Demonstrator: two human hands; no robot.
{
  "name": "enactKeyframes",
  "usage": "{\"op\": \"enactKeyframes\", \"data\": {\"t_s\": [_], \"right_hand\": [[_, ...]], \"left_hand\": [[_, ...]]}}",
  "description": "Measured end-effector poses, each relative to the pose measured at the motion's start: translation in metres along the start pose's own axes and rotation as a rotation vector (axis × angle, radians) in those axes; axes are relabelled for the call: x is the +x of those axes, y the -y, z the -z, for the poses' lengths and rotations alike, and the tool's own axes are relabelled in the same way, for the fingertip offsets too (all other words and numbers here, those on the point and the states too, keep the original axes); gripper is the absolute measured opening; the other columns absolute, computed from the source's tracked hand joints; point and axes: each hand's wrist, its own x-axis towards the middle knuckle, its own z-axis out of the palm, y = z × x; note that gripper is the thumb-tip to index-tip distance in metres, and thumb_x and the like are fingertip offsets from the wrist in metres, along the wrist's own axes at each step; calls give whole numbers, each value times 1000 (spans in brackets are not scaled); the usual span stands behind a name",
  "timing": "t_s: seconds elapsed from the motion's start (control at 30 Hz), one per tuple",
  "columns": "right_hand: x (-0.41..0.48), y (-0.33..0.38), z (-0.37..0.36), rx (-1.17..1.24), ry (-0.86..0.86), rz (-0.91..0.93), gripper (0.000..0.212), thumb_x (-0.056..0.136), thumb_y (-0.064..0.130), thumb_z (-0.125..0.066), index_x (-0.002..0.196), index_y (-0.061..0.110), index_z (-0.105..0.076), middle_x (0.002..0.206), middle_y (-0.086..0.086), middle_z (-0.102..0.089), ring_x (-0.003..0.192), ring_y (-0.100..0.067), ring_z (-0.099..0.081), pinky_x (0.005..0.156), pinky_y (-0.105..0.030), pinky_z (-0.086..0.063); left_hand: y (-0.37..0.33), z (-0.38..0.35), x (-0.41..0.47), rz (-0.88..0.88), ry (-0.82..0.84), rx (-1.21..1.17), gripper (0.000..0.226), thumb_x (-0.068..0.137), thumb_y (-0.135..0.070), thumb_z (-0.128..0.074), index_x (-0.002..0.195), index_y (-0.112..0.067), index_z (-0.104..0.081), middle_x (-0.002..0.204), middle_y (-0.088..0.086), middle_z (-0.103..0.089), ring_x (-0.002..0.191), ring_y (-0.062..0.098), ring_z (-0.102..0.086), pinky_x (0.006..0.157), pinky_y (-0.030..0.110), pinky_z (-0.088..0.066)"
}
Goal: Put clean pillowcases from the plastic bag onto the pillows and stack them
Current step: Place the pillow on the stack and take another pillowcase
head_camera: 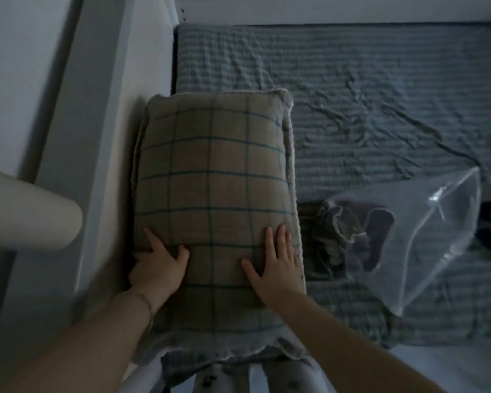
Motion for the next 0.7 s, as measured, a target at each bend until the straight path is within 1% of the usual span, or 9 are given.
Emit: {"op": "enactKeyframes", "data": {"t_s": [0.07, 0.17, 0.23, 0.37, 0.4, 0.47, 0.53, 0.6, 0.7], "right_hand": [[-7, -2, 24, 23, 128, -64, 82, 86, 57, -38, 148, 9, -17, 155, -12, -15, 143, -26, -16, 116, -39, -20], [-38, -22, 75, 246, 122, -93, 26, 89, 28, -49, 99, 11, -67, 106, -13, -66, 101, -29, -62, 86, -37, -51], [-67, -51, 112, 372, -61, -125, 21, 89, 25, -50, 83, 17, -68, 84, -9, -70, 81, -28, -65, 73, -39, -55], [-115, -137, 171, 439, -531, -214, 15, 90, 14, -56, 97, 13, -69, 80, -5, -67, 72, -22, -60, 63, -27, -42], [-119, -161, 180, 428, -604, -196, 17, 89, 9, -57, 101, 10, -69, 84, -5, -66, 74, -20, -59, 66, -25, -40], [-111, -191, 186, 306, -643, -58, 23, 86, 0, -56, 104, 6, -68, 100, -10, -67, 86, -26, -63, 77, -24, -43], [-92, -210, 190, 191, -432, 99, 29, 87, 4, -48, 111, 5, -66, 115, -11, -64, 100, -27, -63, 86, -24, -44], [-61, -228, 195, 19, -16, 61, 32, 93, 12, -40, 117, 5, -60, 118, -12, -61, 104, -27, -60, 87, -28, -45], [-15, -249, 185, -451, 399, -4, 28, 95, 15, -45, 119, 6, -57, 119, -9, -60, 108, -24, -58, 91, -31, -47]], "left_hand": [[-23, 27, -11, -32, 166, 208, 70, 93, -47, -33, 146, -3, -21, 140, 18, -43, 124, 34, -46, 98, 34, -40], [-90, 60, -64, -415, 83, 503, 38, 92, -31, -40, 123, -13, -55, 128, 8, -56, 114, 26, -54, 92, 33, -45], [-137, 64, -113, -723, -63, 360, 30, 92, -30, -42, 112, -15, -58, 119, 10, -60, 108, 28, -58, 86, 33, -45], [-212, 27, -196, -1362, -319, -127, 34, 82, -32, -43, 96, -8, -62, 101, 12, -63, 88, 33, -62, 71, 39, -52], [-233, 10, -209, -1379, -274, -143, 41, 83, -38, -48, 108, -7, -58, 115, 13, -58, 102, 32, -58, 80, 42, -51], [-262, -22, -221, -1159, -126, -42, 77, 81, -53, -57, 139, -8, -29, 145, 14, -30, 133, 31, -31, 103, 46, -36], [-287, -48, -221, -847, -33, -15, 91, 82, -52, -60, 146, -10, -11, 150, 15, -21, 136, 32, -24, 106, 46, -34], [-306, -65, -214, -591, 50, -138, 65, 90, -30, -56, 143, -13, -23, 137, 12, -44, 117, 27, -49, 89, 38, -46], [-321, -75, -208, -472, 79, -358, 14, 95, -13, -46, 106, -9, -54, 99, 10, -64, 83, 22, -60, 71, 35, -51]]}}
